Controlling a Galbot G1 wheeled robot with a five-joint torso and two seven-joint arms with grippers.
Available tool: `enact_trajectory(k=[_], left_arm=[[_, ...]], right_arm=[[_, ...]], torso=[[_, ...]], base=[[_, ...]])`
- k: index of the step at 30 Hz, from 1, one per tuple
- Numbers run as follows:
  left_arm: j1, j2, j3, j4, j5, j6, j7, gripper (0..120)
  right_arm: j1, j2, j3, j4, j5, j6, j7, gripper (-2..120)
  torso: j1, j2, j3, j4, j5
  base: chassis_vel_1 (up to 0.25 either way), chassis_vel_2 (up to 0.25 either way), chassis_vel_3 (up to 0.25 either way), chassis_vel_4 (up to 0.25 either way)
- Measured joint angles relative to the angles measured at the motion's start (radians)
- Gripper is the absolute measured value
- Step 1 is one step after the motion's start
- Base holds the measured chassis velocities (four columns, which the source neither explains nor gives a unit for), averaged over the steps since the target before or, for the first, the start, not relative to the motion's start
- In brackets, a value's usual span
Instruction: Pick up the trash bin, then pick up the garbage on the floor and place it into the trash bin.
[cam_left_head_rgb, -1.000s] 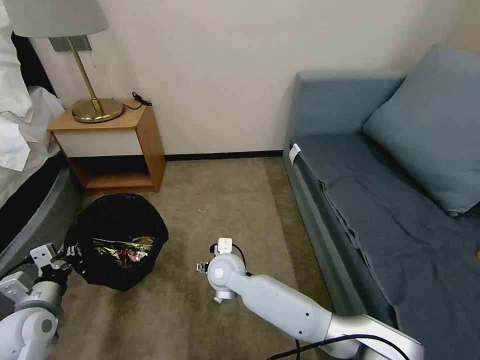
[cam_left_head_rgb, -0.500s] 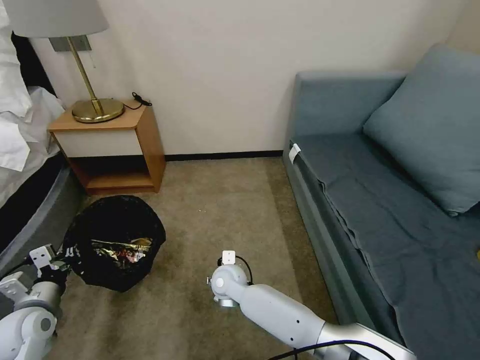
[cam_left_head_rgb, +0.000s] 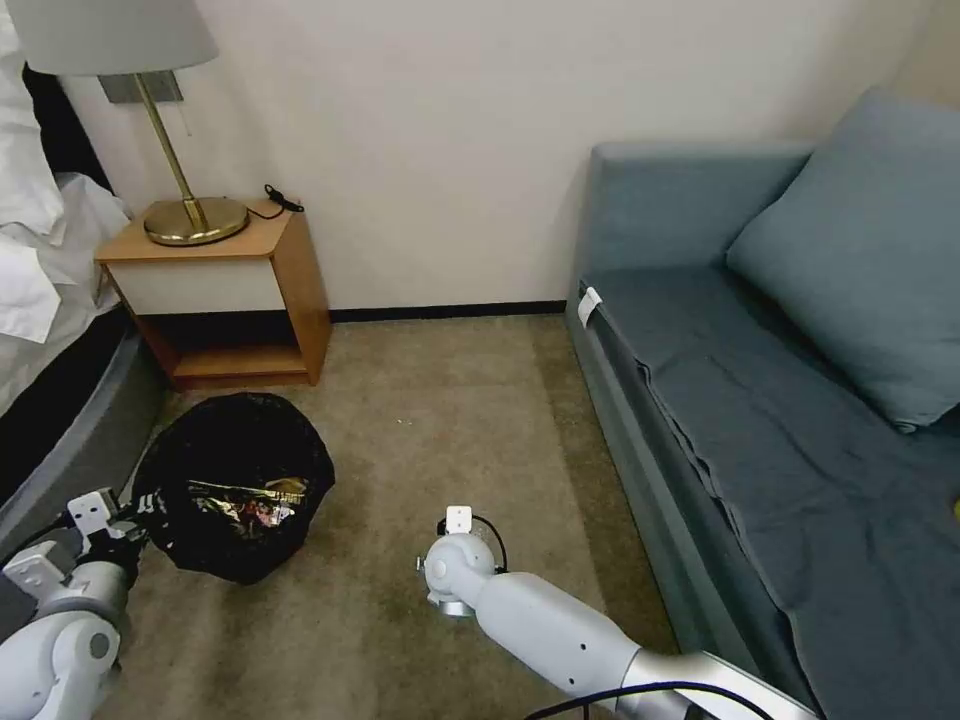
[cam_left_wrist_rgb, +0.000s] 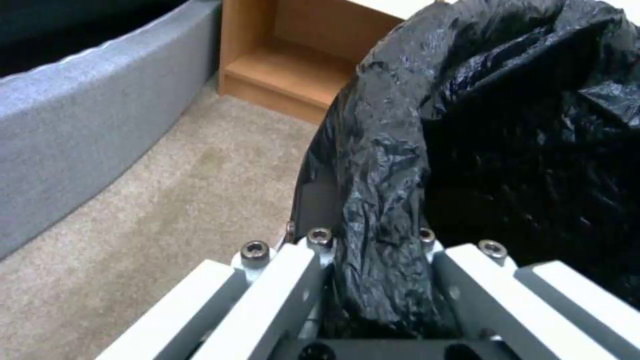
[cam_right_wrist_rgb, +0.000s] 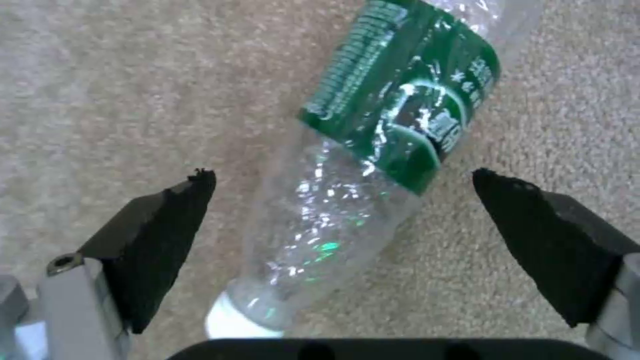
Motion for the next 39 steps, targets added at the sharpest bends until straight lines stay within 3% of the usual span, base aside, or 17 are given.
enact_trajectory(k=[7,11,25,32,39], left_arm=[[-0.002,0.0,-0.001,0.015,0.005,-0.01,0.003,4],[-0.002,-0.002,-0.004,0.019,0.007,-0.013,0.004,4],[0.004,-0.004,-0.015,0.024,0.006,-0.019,0.007,4],[0.004,-0.004,-0.015,0.019,0.006,-0.018,0.007,4],[0.003,-0.005,-0.009,0.016,0.006,-0.019,0.007,4]], right_arm=[[-0.003,0.0,0.009,-0.014,-0.012,-0.005,-0.023,95],[-0.003,0.018,0.014,-0.031,-0.025,-0.013,-0.04,75],[-0.005,0.017,0.013,-0.046,-0.057,-0.016,-0.068,28],[0.0,-0.01,0.011,-0.018,-0.063,0.003,-0.069,16],[0.049,-0.09,0.018,0.16,-0.064,0.039,-0.044,16]], torso=[[0.0,0.0,0.0,-0.0001,0.0],[0.0,0.0,0.0,0.0,0.0],[0.0,0.0,0.0,0.0001,0.0001],[0.0,0.0,0.0,0.0,0.0],[0.0,0.0,0.0,0.0,0.0001]], base=[[0.0,0.0,0.0,0.0],[0.0,0.0,0.0,0.0],[0.0,0.0,0.0,0.0],[0.0,0.0,0.0,0.0],[0.0,0.0,0.0,0.0]])
